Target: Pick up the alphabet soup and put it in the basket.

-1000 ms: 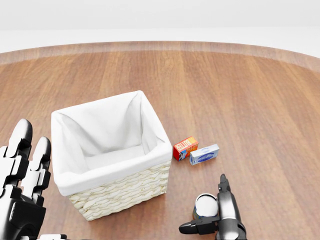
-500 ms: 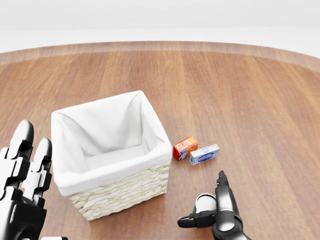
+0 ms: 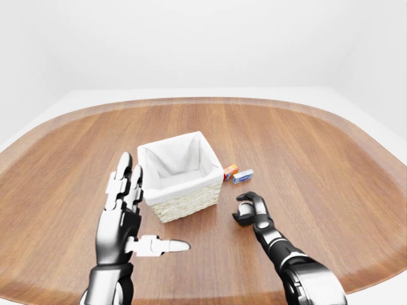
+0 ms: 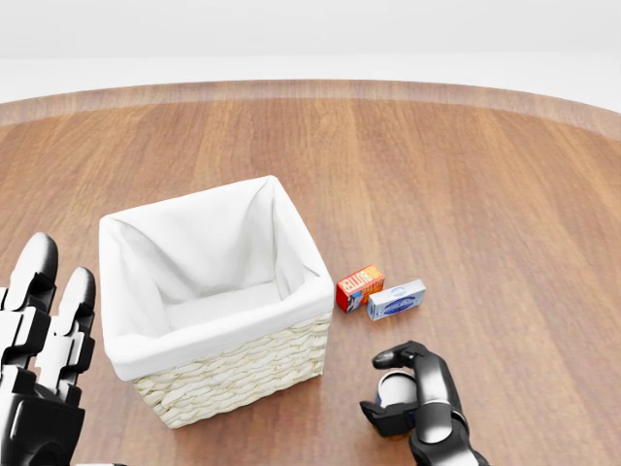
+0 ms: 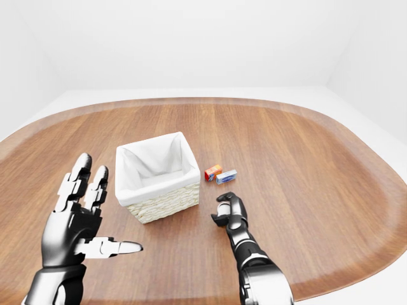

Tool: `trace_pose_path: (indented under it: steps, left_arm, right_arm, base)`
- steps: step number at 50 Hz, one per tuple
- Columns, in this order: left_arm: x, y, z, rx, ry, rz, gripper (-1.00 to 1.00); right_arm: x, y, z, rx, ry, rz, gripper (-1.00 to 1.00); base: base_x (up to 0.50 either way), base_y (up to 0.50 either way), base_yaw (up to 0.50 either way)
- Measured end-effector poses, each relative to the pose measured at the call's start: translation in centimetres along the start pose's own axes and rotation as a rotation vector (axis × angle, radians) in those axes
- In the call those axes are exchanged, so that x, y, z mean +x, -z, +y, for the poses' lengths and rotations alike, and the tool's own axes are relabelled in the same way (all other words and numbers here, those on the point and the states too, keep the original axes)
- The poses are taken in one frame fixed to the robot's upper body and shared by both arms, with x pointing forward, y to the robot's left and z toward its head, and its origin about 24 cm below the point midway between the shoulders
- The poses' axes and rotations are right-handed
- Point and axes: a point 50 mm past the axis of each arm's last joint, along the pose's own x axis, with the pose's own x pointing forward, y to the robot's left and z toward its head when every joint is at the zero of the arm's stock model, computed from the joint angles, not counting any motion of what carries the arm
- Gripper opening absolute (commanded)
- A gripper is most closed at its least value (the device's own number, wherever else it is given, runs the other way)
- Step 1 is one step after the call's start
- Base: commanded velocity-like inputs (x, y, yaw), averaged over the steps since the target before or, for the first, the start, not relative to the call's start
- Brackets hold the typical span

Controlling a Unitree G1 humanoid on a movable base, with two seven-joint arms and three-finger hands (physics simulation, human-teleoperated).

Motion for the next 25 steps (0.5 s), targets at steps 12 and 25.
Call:
trace_pose_path:
  steps: [12, 25]
  left_arm:
    - [-0.08, -0.3, 0.12, -0.002, -0.002, -0.012, 1.0]
    - [-0.14, -0.57, 0.28, -0.004, -0.006, -0.023, 1.0]
  right_arm:
    - [0.09, -0.11, -0.22, -0.036, 0.005, -0.01, -1.0]
    - [0.06, -0.15, -0.14, -0.044, 0.008, -0.013, -1.0]
  base:
    - [0.0, 0.0, 0.0]
    - [0.0, 0.0, 0.0]
